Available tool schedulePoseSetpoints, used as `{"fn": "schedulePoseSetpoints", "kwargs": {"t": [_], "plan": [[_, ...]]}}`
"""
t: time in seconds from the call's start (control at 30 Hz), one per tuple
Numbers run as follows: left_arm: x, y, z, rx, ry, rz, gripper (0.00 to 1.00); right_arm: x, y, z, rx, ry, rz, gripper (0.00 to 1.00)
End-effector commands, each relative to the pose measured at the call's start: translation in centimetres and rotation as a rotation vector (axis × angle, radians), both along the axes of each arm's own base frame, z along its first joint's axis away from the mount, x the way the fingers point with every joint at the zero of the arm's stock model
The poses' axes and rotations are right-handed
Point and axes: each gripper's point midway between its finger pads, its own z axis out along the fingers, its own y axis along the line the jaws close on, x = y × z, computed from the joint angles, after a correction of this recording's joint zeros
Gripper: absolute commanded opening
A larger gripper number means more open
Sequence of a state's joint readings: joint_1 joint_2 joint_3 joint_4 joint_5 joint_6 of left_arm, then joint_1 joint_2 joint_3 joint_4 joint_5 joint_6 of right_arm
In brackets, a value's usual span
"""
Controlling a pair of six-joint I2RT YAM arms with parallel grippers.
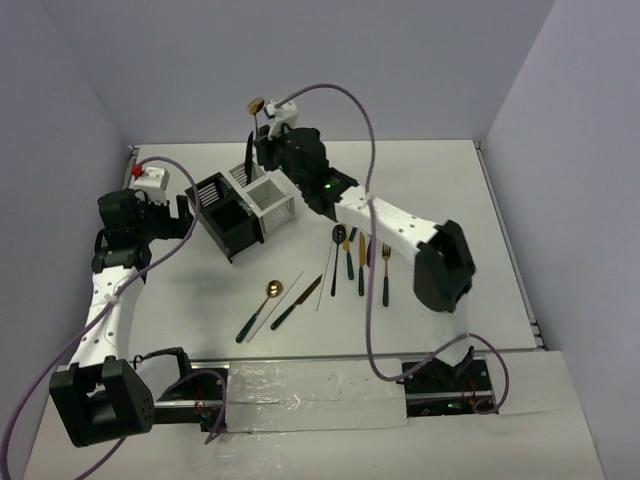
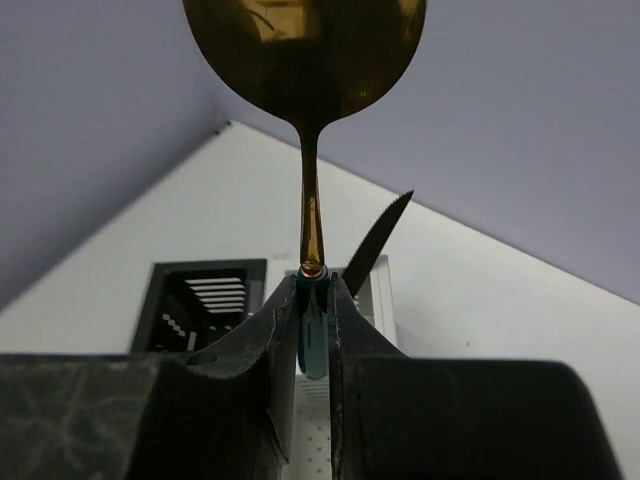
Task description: Sort the eating utensils into containers
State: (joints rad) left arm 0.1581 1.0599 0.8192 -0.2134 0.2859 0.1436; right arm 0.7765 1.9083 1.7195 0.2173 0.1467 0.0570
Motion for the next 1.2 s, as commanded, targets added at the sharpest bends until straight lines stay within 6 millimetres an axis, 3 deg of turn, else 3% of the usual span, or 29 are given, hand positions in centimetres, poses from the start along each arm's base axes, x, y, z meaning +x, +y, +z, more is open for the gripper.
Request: {"fn": "schedulePoseSetpoints", "kwargs": {"t": [0.0, 0.33, 0.37, 0.4, 0.5, 0.6, 0.77, 1.0, 1.03, 1.17], "plan": [[0.0, 0.8, -0.4, 0.023, 0.003, 0.033, 0.97, 2.2, 2.4, -2.1, -0.107, -0.015, 0.039, 0.00], [0.2, 0.9, -0.7, 0.018, 0.001, 0.035, 0.97, 3.2, 1.8, -14.6, -0.374, 0.170, 0.022, 0.00], [0.3, 1.0, -0.7, 0.021, -0.001, 0.039, 0.97, 3.5, 2.1, -14.3, -0.385, 0.169, 0.024, 0.00], [0.4, 1.0, -0.6, 0.021, -0.004, 0.039, 0.97, 3.8, 2.0, -16.4, -0.427, 0.200, 0.017, 0.00], [0.3, 1.2, -0.7, 0.026, -0.004, 0.047, 0.97, 4.0, 1.4, -18.8, -0.506, 0.270, -0.009, 0.00], [0.2, 1.3, -0.7, 0.032, -0.007, 0.050, 0.97, 3.8, 1.2, -19.9, -0.535, 0.304, -0.004, 0.00], [0.3, 1.2, -0.5, 0.030, -0.016, 0.046, 0.97, 2.9, 0.2, -19.8, -0.524, 0.332, -0.015, 0.04], [0.4, 1.1, -0.4, 0.025, -0.012, 0.041, 0.97, 1.2, -0.1, -18.2, -0.465, 0.344, 0.022, 0.22], [0.3, 1.1, -0.4, 0.025, -0.010, 0.041, 0.97, 1.0, 0.0, -17.5, -0.450, 0.343, 0.030, 0.29], [0.3, 1.1, -0.2, 0.027, -0.016, 0.041, 0.97, 0.5, -0.1, -15.4, -0.407, 0.338, 0.035, 0.34]]}}
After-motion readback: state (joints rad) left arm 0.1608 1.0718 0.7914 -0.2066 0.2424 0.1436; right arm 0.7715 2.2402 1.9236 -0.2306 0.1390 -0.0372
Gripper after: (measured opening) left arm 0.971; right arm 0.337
